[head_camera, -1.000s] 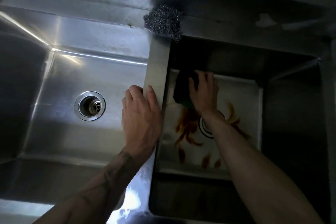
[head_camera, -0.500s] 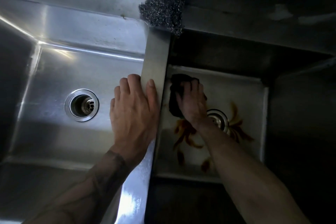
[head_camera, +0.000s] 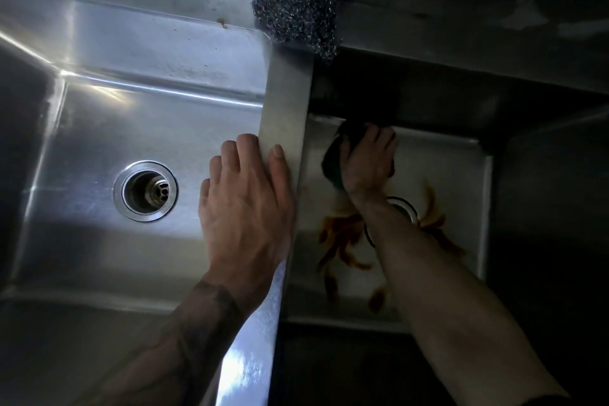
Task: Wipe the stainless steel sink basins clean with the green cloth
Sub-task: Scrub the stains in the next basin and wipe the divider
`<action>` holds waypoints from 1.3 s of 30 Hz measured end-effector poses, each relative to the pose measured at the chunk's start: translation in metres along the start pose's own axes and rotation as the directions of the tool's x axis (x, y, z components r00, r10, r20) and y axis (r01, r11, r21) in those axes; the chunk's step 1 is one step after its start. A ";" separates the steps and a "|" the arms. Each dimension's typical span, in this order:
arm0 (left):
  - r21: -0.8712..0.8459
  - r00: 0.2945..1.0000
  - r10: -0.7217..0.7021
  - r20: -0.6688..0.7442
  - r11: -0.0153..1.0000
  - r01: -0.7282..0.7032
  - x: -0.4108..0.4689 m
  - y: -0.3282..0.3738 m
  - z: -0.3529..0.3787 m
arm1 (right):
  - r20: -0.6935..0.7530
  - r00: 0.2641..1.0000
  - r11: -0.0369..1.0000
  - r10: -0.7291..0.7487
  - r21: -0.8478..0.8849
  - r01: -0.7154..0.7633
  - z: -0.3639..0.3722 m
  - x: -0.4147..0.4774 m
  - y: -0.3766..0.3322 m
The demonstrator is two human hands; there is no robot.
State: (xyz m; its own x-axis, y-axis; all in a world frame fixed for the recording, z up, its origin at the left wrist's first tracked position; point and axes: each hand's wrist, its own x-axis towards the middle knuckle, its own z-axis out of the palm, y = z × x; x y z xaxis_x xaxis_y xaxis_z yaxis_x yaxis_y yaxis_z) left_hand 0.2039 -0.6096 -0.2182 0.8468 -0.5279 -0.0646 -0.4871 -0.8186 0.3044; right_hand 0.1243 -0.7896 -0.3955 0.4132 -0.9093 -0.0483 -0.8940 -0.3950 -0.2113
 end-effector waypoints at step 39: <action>-0.122 0.995 -0.082 0.048 0.989 0.088 0.001 -0.001 0.002 | 0.079 0.916 0.919 -0.392 0.059 0.389 -0.008 -0.046 0.003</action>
State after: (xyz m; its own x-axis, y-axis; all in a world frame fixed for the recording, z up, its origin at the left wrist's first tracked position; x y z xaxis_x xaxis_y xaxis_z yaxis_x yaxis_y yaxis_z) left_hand 0.2050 -0.6102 -0.2208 0.8727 -0.4691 -0.1353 -0.3812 -0.8280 0.4112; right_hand 0.1014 -0.7501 -0.3865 0.7432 -0.6679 -0.0387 -0.6512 -0.7089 -0.2707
